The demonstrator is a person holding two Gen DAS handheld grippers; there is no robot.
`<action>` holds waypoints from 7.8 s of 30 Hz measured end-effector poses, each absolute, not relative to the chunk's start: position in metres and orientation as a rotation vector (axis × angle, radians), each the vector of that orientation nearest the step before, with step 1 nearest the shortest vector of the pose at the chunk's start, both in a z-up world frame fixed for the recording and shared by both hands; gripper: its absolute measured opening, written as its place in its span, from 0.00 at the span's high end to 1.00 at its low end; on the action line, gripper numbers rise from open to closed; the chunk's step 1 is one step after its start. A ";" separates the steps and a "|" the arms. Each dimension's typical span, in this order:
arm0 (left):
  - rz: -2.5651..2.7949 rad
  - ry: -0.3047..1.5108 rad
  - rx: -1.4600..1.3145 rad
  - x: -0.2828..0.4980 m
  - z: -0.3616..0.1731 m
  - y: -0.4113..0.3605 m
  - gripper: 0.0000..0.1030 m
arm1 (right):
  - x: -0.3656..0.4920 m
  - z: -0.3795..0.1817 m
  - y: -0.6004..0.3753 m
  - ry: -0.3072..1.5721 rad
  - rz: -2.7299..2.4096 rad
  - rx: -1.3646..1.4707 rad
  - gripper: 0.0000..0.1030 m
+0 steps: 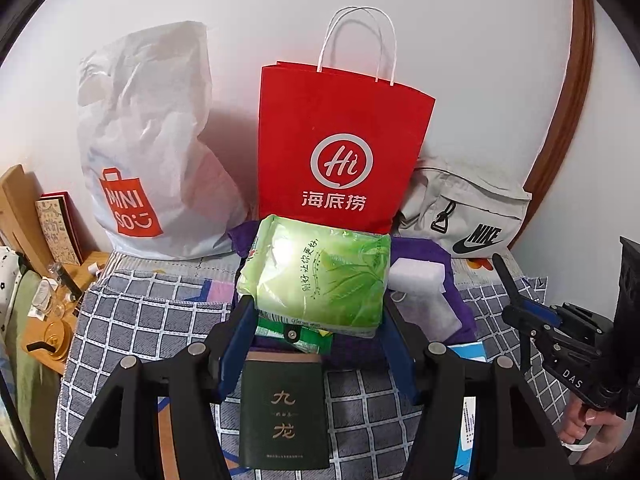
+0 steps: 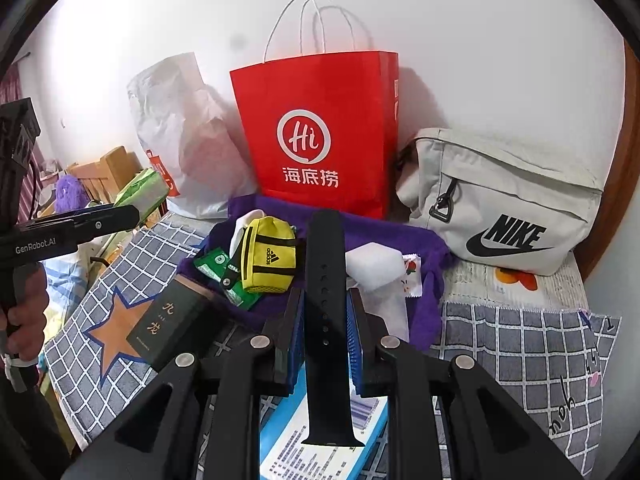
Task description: Organize soft objects
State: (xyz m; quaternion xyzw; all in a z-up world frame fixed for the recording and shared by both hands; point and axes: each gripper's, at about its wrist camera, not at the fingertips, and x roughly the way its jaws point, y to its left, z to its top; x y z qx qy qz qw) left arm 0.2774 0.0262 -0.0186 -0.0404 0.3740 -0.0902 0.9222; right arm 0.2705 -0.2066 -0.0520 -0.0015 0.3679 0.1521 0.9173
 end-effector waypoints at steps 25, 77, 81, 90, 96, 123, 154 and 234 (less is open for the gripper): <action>-0.198 0.801 -0.103 0.309 -0.035 0.023 0.43 | 0.301 -0.067 -0.201 0.790 0.306 -0.008 0.81; -0.211 0.871 -0.077 0.382 -0.075 0.005 0.42 | 0.384 -0.109 -0.204 0.851 0.304 -0.039 0.81; -0.212 0.877 -0.082 0.385 -0.081 0.007 0.42 | 0.390 -0.114 -0.201 0.859 0.304 -0.044 0.81; -0.204 0.903 -0.093 0.396 -0.095 0.010 0.42 | 0.404 -0.128 -0.197 0.894 0.315 -0.052 0.81; -0.190 0.921 -0.087 0.402 -0.102 0.011 0.42 | 0.411 -0.134 -0.200 0.911 0.317 -0.052 0.81; -0.188 1.001 -0.076 0.417 -0.129 0.011 0.42 | 0.415 -0.150 -0.193 0.952 0.359 -0.129 0.80; -0.179 1.050 -0.091 0.405 -0.113 0.004 0.19 | 0.400 -0.120 -0.203 0.900 0.282 -0.133 0.27; -0.072 0.705 -0.009 0.036 0.014 0.000 0.12 | 0.030 -0.006 -0.209 0.696 0.096 0.021 0.01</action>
